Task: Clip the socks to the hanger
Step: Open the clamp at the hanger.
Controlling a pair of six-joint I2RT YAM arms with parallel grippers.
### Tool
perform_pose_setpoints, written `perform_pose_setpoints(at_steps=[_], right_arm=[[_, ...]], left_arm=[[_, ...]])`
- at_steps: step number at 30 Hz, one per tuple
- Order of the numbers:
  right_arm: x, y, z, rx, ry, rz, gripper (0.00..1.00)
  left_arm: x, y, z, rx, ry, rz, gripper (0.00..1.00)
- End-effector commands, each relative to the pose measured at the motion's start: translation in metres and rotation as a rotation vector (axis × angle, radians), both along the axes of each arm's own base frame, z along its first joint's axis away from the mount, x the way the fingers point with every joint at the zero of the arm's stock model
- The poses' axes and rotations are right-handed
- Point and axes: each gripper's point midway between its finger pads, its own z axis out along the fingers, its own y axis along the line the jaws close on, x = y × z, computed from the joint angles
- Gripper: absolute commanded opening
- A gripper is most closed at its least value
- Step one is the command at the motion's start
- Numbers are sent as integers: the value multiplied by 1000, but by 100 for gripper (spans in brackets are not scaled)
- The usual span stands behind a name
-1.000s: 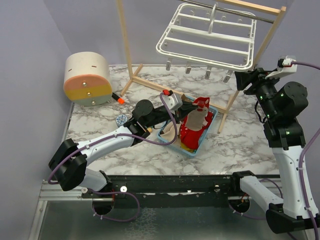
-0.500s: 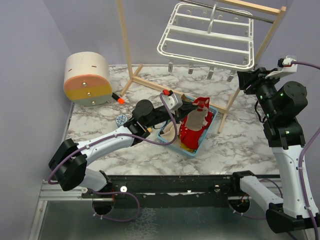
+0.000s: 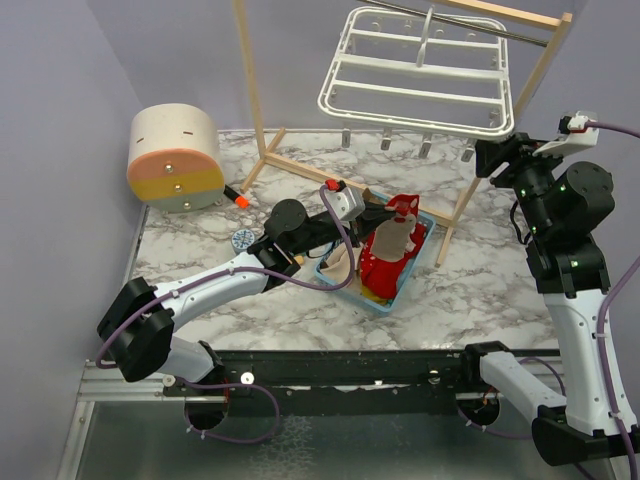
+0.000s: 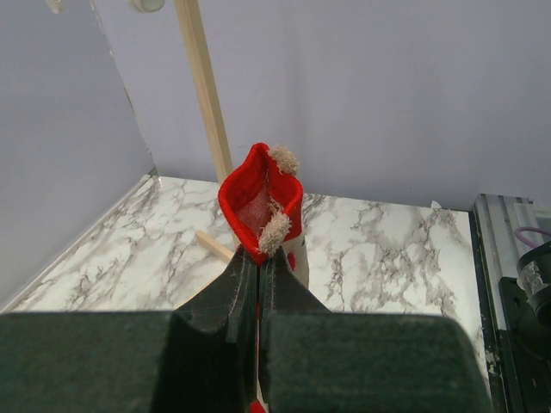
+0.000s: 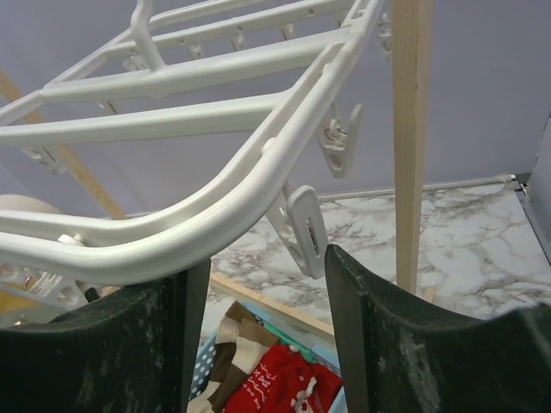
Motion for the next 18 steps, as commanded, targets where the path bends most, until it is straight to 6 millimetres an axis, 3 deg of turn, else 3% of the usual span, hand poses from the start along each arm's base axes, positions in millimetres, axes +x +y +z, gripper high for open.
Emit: perform_pose_setpoints(at_steps=[1,18], right_arm=[[-4,-13,14,1,-32,-75,62],[1,-28,21,-17,-53,-159,62]], left_arm=[[-3,-4,9,-26,-17,-16,0],[-2,-4,9,-25,-18,-16,0]])
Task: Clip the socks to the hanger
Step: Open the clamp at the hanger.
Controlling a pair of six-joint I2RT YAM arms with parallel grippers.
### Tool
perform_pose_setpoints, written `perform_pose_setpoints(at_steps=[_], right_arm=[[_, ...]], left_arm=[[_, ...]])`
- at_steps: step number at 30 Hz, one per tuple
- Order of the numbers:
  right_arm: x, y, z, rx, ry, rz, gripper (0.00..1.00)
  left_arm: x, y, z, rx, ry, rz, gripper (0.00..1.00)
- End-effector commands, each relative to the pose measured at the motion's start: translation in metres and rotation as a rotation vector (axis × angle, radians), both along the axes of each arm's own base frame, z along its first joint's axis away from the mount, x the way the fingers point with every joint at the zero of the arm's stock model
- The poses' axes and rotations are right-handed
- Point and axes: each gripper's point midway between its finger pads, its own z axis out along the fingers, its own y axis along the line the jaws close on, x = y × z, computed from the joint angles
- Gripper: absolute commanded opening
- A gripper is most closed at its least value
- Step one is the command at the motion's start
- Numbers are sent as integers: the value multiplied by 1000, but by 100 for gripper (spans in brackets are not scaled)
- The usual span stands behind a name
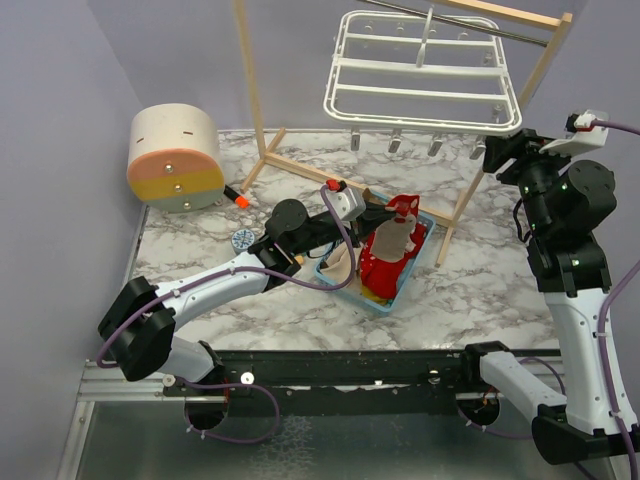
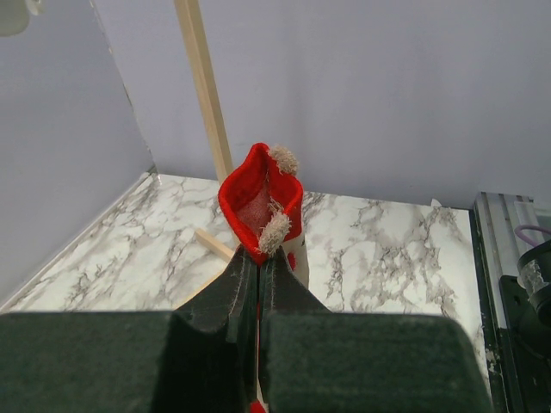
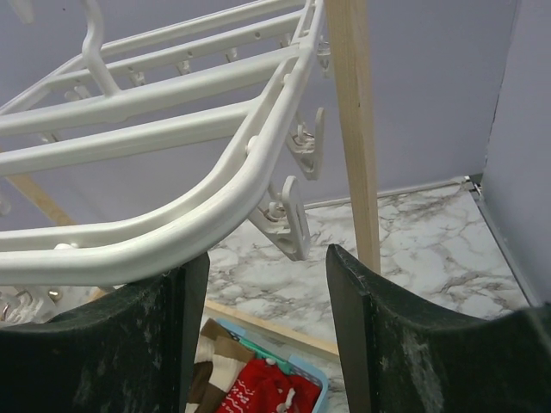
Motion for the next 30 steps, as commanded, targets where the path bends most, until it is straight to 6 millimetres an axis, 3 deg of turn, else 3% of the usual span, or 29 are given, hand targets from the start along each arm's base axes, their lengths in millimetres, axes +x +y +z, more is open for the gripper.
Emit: perform_pose_setpoints(at_steps=[1,5,17,22,30], right_arm=[[-2,-8,17,-14,-44,-48,63],[0,-7,16,-32,-45,-40,66],[-6,25,15,-79,-82,147,64],[-13,13,13,-80,-72,87,70],[-28,-8,-10,-80,-61,-22,77]], left_arm=[[-3,-3,11,-29,-21,-16,0],[-3,-3,10,-27,-22,-16,0],[-4,-2,9,-27,-21,-15,0],[-4,-1,9,-27,-20,-12,0],[-5,0,6,-23,-15,-15,0]])
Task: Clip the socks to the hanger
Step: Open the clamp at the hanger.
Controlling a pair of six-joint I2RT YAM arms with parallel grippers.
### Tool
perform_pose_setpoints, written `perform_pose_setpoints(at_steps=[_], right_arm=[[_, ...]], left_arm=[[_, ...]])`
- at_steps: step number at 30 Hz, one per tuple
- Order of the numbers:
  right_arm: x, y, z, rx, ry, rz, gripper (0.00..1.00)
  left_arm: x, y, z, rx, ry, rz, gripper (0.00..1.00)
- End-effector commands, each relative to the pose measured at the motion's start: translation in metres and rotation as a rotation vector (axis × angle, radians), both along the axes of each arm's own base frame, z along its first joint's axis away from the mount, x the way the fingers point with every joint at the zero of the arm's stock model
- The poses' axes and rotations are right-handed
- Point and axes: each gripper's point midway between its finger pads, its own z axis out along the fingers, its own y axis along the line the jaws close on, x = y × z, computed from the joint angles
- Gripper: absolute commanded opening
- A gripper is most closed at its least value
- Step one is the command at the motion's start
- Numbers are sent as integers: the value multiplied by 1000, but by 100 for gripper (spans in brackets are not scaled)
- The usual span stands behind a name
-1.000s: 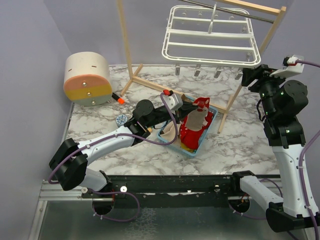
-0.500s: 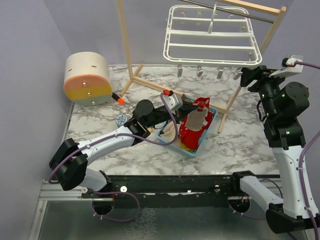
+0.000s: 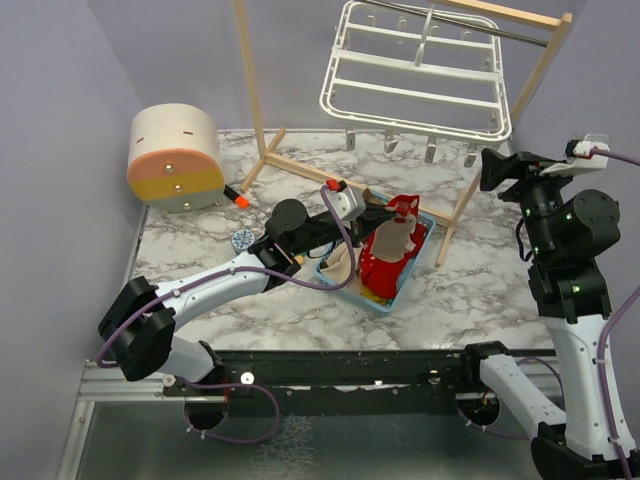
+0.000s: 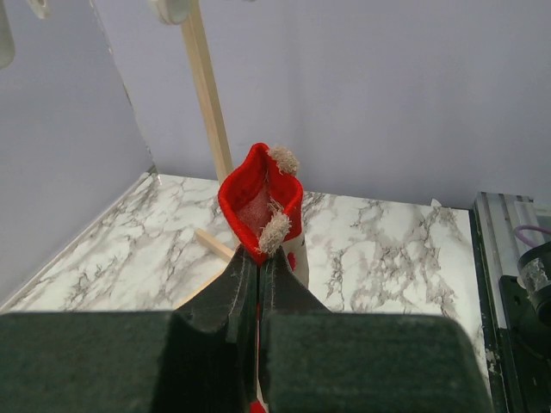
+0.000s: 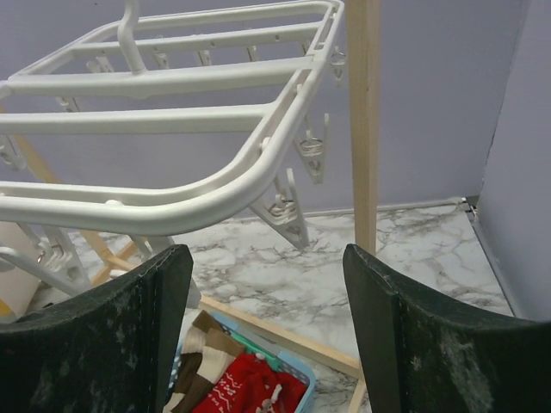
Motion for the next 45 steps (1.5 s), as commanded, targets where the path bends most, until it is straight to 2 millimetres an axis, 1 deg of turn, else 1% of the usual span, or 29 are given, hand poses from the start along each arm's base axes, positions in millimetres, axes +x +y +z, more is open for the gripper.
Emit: perform_pose_setpoints(at_steps=[1,4,8,9,10,13,15,24,33,45], right_arm=[[-8,-14,-10,-17,-8,-75,77],[-13,-16,-13,-28,-46,-80,77],[-19,-12,-11,-39,-138,-55,77],[-20,-7,-13,-54,-147,-31,77],[-22,-3,-8,-66,-186,-7,77],[-23,12,-8,-118,-215,72,77],[-20,17,-9,-125,-209,102,77],[-11,14,4,-92,-237,75,76],[-3,23,14,-68,-254,119,75],[10,27,17,-37,-238,137,71]], left_arm=[[-5,0,6,-24,-16,-14,0],[-5,0,5,-22,-13,-13,0],[-5,0,4,-21,-13,-16,0],[-5,0,4,-21,-13,-16,0],[-5,0,3,-20,-12,-16,0],[-5,0,3,-19,-16,-11,0],[-4,1,3,-19,-20,-7,0],[-3,1,2,-16,-21,-1,0],[-3,1,3,-17,-23,1,0],[-3,4,3,-16,-33,11,0]])
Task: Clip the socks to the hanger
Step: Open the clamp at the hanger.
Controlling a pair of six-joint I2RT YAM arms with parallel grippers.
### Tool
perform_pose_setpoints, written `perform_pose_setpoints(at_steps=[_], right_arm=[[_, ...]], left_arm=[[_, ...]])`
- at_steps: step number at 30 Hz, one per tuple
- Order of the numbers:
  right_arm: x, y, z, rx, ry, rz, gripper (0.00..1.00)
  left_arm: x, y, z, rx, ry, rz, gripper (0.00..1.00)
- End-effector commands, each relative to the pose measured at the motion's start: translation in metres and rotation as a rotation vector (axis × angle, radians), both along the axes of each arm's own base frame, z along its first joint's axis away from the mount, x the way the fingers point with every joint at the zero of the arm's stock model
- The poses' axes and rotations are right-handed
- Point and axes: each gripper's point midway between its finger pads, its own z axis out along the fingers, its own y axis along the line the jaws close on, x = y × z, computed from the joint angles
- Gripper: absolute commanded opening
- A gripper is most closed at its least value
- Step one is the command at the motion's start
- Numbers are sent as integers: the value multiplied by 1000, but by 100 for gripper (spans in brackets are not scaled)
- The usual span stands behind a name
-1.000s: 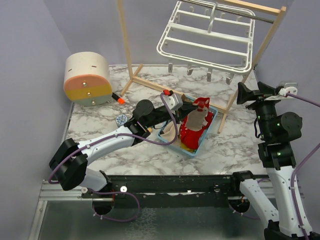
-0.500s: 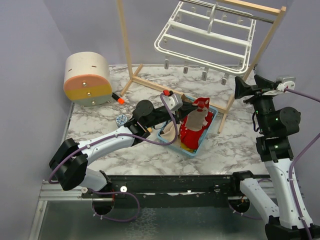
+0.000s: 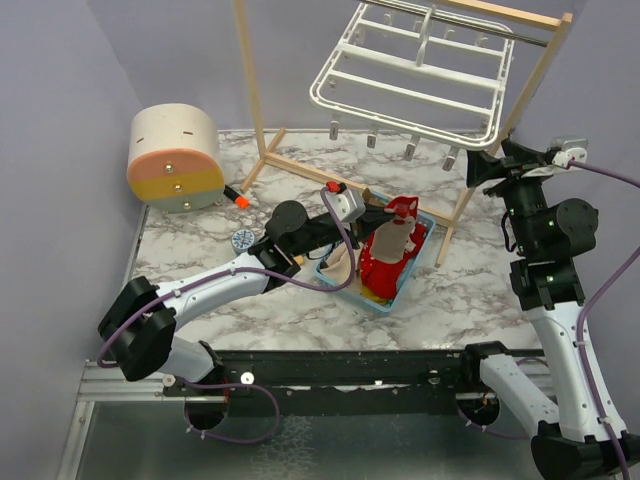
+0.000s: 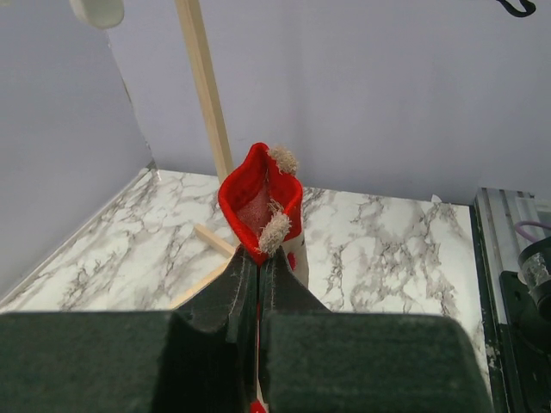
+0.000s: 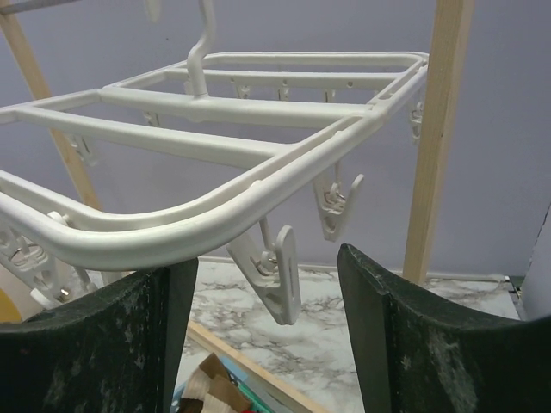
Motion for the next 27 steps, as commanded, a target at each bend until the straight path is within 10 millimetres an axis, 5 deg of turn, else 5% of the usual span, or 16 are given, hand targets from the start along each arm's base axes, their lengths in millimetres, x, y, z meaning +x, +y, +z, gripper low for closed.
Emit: perform_pose_setpoints(at_steps=[1,27], right_arm=[[-5,6,21,21,-55,34,71],[1,7,30,8,-49,36,51]], left_arm=[[-3,3,7,-21,-31,8,0],[-3,2,7,-19,-30,3,0]])
